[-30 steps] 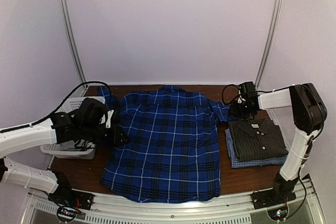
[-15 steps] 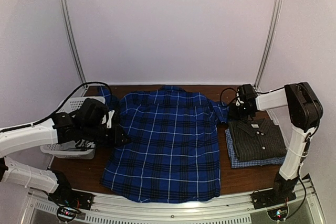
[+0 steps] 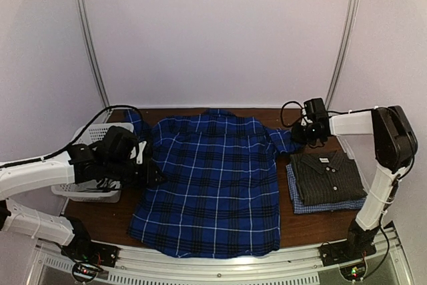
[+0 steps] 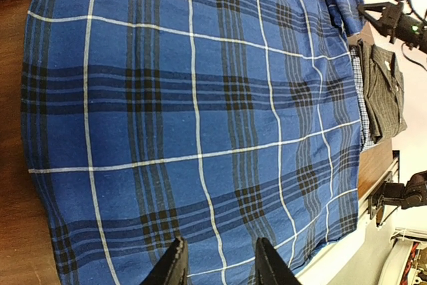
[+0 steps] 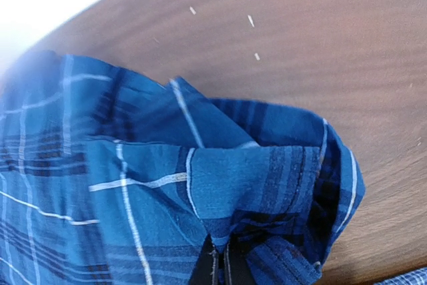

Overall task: Fold and stack the long sleeve shirts
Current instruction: Pick up the sleeve from the center of the board, then place the sleeve at the center of the board.

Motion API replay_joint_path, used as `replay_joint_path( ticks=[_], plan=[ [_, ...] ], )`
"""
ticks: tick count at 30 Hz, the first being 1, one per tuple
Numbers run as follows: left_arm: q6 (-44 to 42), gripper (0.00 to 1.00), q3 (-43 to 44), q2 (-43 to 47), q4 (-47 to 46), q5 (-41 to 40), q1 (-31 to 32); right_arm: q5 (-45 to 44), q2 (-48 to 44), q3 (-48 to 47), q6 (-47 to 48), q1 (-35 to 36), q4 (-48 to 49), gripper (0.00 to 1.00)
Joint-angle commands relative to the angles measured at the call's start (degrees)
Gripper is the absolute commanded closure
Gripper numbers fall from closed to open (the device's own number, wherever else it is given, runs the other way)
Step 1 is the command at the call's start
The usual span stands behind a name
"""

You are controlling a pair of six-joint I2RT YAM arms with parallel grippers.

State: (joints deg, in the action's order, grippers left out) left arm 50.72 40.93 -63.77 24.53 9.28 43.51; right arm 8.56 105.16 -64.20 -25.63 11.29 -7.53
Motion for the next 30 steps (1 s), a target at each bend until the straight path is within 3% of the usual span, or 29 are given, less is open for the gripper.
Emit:
replay_joint_path(
  ticks=[1, 7, 14, 24, 30],
  plan=[
    [0.2, 0.64, -0.1, -1.2, -3.6, 1.0, 0.2, -1.0, -6.4, -1.8, 0.4, 1.6, -0.9, 1.00],
    [0.1, 0.64, 0.0, -1.7, -4.8, 1.4, 0.2, -1.8, -11.0, -2.4, 0.8, 6.7, -2.6, 1.00],
    [0.1, 0.64, 0.0, -2.3, -6.2, 1.7, 0.2, -4.9, -12.3, -5.2, 0.0, 19.7, -4.3, 1.00],
    [2.0, 0.63, -1.8, -2.5, -9.5, 2.5, 0.2, -4.5, -3.8, -12.3, -4.2, 39.0, -0.9, 1.00],
    [1.5, 0.62, -3.6, -1.8, -10.6, 2.4, 0.2, -6.2, 3.0, -17.6, -3.4, 47.1, -2.9, 1.00]
  ],
)
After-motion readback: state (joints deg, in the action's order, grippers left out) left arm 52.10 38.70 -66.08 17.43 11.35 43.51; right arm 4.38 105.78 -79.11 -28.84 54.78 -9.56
